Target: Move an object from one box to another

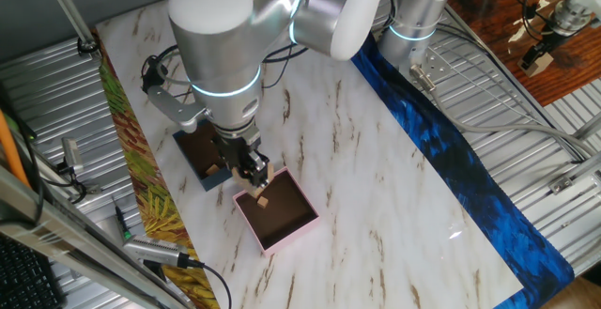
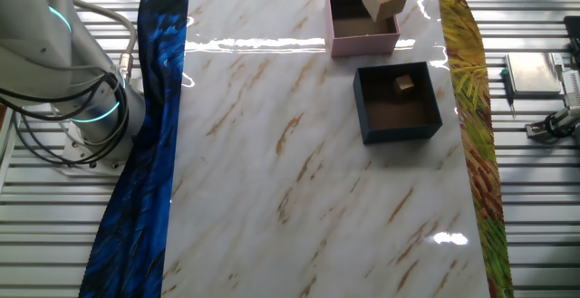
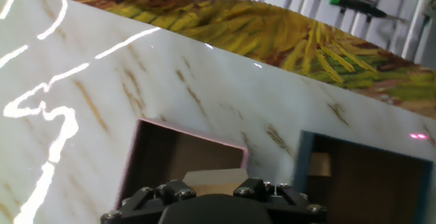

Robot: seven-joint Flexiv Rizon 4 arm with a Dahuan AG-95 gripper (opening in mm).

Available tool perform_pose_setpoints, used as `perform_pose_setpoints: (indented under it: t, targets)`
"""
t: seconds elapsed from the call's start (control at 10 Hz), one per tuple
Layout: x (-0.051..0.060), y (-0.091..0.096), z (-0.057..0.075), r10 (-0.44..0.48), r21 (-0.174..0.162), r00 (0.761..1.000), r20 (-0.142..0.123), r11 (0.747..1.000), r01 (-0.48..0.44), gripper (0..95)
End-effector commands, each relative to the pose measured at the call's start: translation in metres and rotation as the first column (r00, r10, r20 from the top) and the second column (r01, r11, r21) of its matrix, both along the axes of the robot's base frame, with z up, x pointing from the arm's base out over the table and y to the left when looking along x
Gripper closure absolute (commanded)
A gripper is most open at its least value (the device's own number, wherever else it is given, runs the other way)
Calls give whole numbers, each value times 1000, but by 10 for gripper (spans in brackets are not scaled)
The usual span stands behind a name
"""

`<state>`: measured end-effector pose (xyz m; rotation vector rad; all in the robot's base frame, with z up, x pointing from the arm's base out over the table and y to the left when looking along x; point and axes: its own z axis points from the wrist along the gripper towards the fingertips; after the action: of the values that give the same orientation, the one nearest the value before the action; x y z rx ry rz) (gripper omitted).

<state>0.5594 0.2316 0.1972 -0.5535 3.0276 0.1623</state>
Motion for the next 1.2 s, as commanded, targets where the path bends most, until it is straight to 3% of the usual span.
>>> perform_pose_setpoints:
  t: [0.1, 0.4, 0.8, 1.2]
  targets:
    - [-5, 21, -3, -62, 9, 998, -12, 998, 62, 950]
    - [-17, 39, -5, -102, -6, 995, -21, 995, 102, 950]
    - [-18, 39, -6, -134, -22, 991, -22, 991, 133, 950]
    - [-18, 39, -6, -88, -5, 996, -21, 996, 88, 950]
